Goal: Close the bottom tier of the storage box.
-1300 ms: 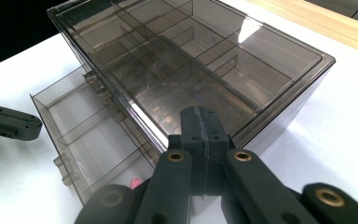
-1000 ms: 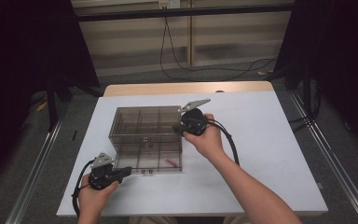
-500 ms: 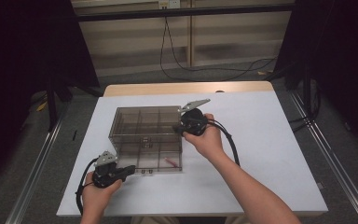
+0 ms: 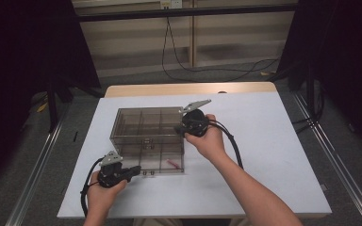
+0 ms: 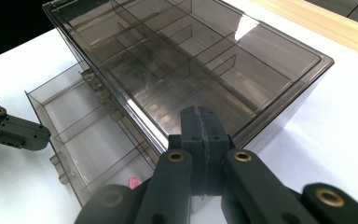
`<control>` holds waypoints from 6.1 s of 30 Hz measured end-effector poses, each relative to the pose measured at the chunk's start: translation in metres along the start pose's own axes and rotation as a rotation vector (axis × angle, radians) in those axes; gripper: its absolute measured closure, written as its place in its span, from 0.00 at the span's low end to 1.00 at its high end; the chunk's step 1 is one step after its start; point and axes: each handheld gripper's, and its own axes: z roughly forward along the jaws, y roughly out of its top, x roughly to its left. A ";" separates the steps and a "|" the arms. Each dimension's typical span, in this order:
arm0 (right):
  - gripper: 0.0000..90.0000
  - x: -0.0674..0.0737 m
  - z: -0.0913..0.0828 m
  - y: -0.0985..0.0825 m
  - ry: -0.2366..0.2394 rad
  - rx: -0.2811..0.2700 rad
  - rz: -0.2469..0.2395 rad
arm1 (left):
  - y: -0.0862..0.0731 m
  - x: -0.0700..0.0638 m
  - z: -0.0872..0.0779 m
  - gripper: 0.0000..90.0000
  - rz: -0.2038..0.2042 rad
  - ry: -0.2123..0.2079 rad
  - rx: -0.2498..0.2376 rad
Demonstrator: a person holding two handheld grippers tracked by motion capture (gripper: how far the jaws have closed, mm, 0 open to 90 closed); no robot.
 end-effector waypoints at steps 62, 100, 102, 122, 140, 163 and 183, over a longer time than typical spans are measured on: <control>1.00 0.002 0.002 0.001 -0.024 -0.001 -0.006 | 0.001 -0.005 0.013 1.00 0.011 -0.004 0.009; 1.00 0.002 0.004 0.003 -0.029 -0.001 0.000 | 0.007 -0.003 0.018 1.00 0.010 0.019 -0.019; 1.00 0.002 0.004 0.003 -0.030 -0.002 0.001 | 0.008 -0.002 0.018 1.00 0.012 0.023 -0.020; 1.00 0.002 0.005 0.003 -0.034 -0.006 0.005 | 0.012 -0.002 0.023 1.00 0.006 0.023 -0.041; 1.00 0.002 0.005 0.003 -0.039 -0.011 0.018 | 0.016 -0.003 0.028 1.00 0.009 0.014 -0.048; 1.00 0.002 0.006 0.003 -0.043 -0.012 0.014 | 0.013 -0.007 0.032 1.00 0.012 0.014 -0.040; 1.00 0.002 0.007 0.004 -0.038 -0.016 0.017 | 0.015 -0.005 0.036 1.00 0.004 0.028 -0.057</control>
